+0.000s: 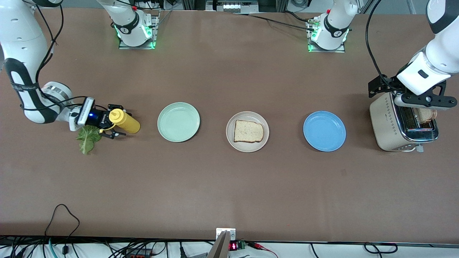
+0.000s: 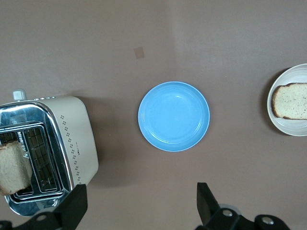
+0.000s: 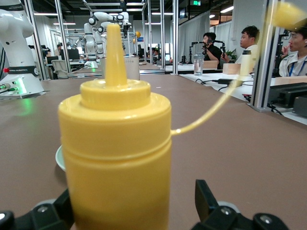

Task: Make sandwich in beige plate with both arms
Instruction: 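Return the yellow bottle beside the lettuce and release it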

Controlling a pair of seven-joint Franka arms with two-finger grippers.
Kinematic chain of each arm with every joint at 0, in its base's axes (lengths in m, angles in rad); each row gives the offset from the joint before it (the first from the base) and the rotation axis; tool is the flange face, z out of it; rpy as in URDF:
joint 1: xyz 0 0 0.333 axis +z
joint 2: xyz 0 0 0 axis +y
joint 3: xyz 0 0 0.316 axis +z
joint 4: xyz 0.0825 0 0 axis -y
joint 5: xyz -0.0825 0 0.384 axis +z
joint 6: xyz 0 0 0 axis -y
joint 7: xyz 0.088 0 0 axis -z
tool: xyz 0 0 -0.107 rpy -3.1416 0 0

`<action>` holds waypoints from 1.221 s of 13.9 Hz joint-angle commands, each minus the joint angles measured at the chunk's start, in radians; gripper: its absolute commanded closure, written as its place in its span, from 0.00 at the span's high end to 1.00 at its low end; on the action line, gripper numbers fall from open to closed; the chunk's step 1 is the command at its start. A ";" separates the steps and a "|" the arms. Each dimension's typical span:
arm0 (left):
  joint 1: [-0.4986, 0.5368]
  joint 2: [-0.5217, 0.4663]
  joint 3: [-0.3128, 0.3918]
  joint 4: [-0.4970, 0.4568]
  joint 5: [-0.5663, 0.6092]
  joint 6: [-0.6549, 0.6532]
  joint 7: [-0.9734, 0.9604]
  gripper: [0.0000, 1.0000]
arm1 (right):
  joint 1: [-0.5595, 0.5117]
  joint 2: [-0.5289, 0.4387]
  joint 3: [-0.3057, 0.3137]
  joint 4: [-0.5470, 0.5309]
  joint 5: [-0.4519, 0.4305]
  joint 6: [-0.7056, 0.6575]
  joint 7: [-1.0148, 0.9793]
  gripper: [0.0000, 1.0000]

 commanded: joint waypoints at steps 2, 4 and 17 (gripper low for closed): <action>0.001 -0.005 0.004 0.007 -0.014 -0.014 0.021 1.00 | -0.092 0.009 0.014 0.031 -0.096 -0.026 0.082 1.00; 0.001 -0.005 0.004 0.007 -0.014 -0.014 0.021 1.00 | -0.129 -0.004 0.013 0.032 -0.155 -0.026 0.142 1.00; 0.001 0.001 0.004 0.010 -0.014 -0.012 0.021 1.00 | 0.052 -0.379 -0.072 0.072 -0.863 0.293 1.341 1.00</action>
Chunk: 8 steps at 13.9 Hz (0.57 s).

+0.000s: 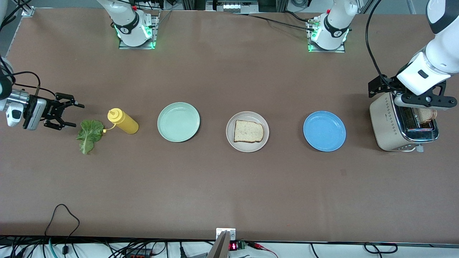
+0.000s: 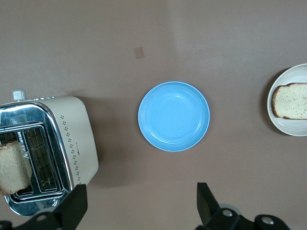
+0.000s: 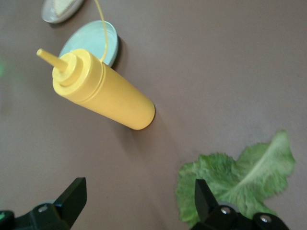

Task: Make sandwich in beige plate with both arms
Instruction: 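Lower the right gripper onto the lettuce leaf and grasp it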

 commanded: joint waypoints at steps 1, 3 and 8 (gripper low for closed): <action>0.001 0.000 0.004 0.008 -0.014 -0.012 0.021 1.00 | 0.057 -0.035 -0.009 0.022 -0.160 0.035 0.287 1.00; 0.001 0.000 0.004 0.008 -0.014 -0.012 0.021 1.00 | 0.092 -0.037 -0.009 0.027 -0.252 0.089 0.450 1.00; 0.001 0.000 0.004 0.008 -0.014 -0.012 0.021 1.00 | 0.166 0.003 -0.008 0.025 -0.472 0.173 1.069 1.00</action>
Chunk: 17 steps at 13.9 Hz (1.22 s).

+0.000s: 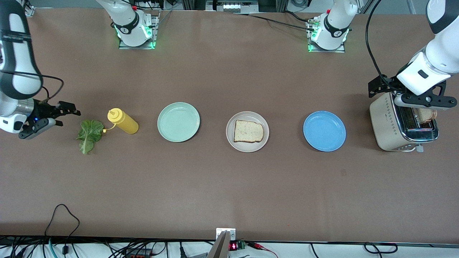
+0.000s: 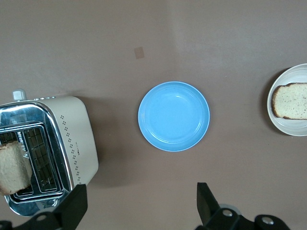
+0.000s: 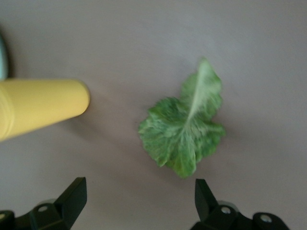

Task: Make sandwich in beige plate with both arms
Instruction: 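Lower the right gripper onto the lettuce leaf and grasp it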

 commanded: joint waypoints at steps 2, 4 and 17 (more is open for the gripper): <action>0.001 0.000 0.004 0.010 -0.014 -0.012 0.021 1.00 | 0.040 0.053 -0.006 -0.004 -0.134 0.110 0.334 1.00; 0.001 0.000 0.004 0.010 -0.014 -0.012 0.021 1.00 | 0.041 0.107 -0.006 -0.003 -0.141 0.219 0.339 1.00; 0.001 0.000 0.004 0.010 -0.014 -0.012 0.021 1.00 | 0.037 0.288 -0.002 0.009 -0.131 0.552 0.328 0.54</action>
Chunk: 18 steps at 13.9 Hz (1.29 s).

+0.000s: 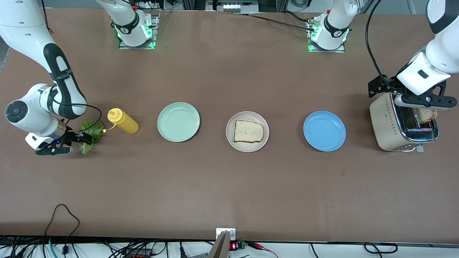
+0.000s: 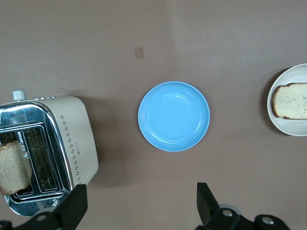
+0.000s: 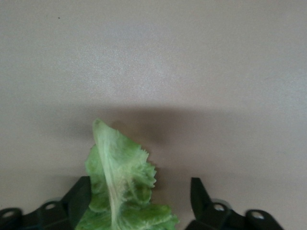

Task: Make sandwich in beige plate with both arms
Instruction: 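Lower the right gripper onto the lettuce leaf and grasp it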

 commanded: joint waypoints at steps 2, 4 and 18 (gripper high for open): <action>0.001 0.000 0.004 0.010 -0.014 -0.012 0.021 1.00 | 0.002 0.019 0.001 0.019 -0.009 0.019 0.012 0.33; 0.001 0.000 0.004 0.010 -0.014 -0.012 0.019 1.00 | 0.008 0.019 0.002 0.020 -0.009 0.019 0.007 0.14; 0.001 0.000 0.004 0.011 -0.014 -0.012 0.021 1.00 | 0.063 -0.212 0.002 0.248 -0.012 -0.567 -0.534 0.00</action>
